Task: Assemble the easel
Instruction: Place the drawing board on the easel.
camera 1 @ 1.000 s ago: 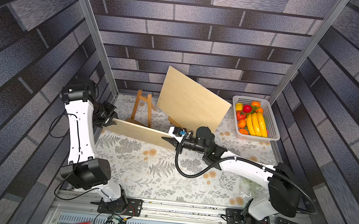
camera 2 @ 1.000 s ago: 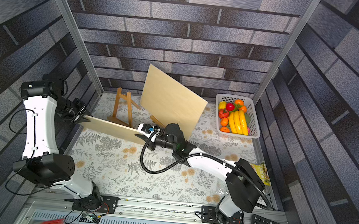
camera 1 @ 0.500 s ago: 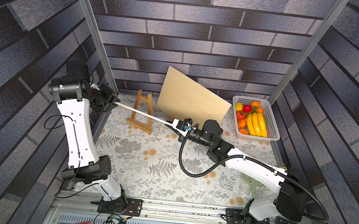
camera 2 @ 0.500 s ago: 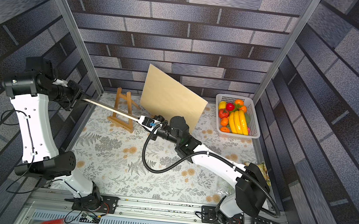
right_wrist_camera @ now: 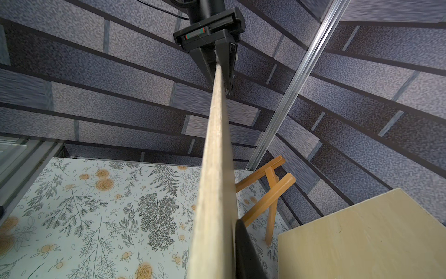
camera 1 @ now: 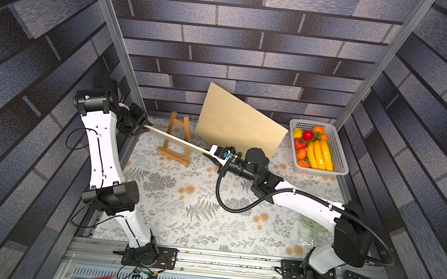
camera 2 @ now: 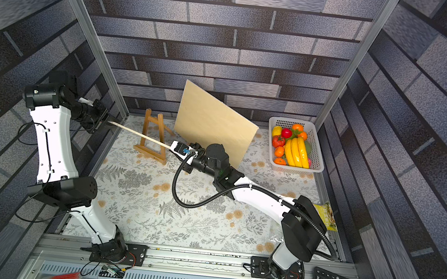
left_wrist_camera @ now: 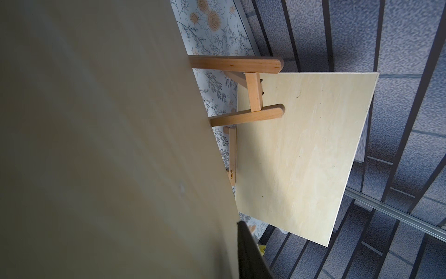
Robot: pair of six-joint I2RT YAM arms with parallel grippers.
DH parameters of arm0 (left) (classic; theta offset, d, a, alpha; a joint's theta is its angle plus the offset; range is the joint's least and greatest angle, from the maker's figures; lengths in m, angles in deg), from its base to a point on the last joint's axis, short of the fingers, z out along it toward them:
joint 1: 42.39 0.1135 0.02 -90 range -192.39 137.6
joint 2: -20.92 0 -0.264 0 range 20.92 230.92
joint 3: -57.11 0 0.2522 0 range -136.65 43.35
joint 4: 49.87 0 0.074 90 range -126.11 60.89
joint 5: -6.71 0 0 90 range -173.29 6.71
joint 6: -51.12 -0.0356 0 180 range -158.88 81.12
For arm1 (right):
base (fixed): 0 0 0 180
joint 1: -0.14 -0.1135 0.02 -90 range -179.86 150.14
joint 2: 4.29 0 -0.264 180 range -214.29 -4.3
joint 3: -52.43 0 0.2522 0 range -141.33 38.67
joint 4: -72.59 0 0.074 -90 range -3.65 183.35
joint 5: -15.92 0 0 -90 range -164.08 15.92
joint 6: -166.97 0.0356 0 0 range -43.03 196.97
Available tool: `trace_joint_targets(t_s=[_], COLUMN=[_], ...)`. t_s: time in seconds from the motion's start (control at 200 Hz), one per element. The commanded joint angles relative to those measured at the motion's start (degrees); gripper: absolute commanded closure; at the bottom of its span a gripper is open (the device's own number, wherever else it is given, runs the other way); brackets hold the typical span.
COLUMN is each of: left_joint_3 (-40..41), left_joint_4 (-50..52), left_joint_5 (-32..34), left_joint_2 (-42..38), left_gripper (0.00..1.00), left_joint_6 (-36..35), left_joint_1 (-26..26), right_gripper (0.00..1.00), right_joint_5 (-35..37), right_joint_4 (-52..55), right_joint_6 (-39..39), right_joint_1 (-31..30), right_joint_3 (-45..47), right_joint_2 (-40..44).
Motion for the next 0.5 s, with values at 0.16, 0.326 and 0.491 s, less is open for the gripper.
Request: trace_joint_targets(t_s=[0.16, 0.326, 0.491], left_joint_3=[-9.1, -9.9, -9.1], left_joint_4=[12.5, 12.5, 12.5], left_joint_5=[-8.9, -8.5, -8.4], left_joint_2=[4.1, 6.1, 6.6], left_gripper=[1.0, 0.71, 0.53], left_joint_6=[18.0, 17.5, 16.3], left_joint_1=[3.7, 3.8, 4.5], right_gripper=[1.0, 1.0, 1.0], right_joint_5=[-7.3, -7.4, -8.0], right_joint_4=[-2.6, -5.9, -9.7], right_joint_6=[18.7, 22.5, 27.2], right_joint_1=[-2.1, -1.6, 0.3], right_joint_3=[-0.3, 0.7, 1.6], right_joint_2=[-2.9, -4.4, -6.3])
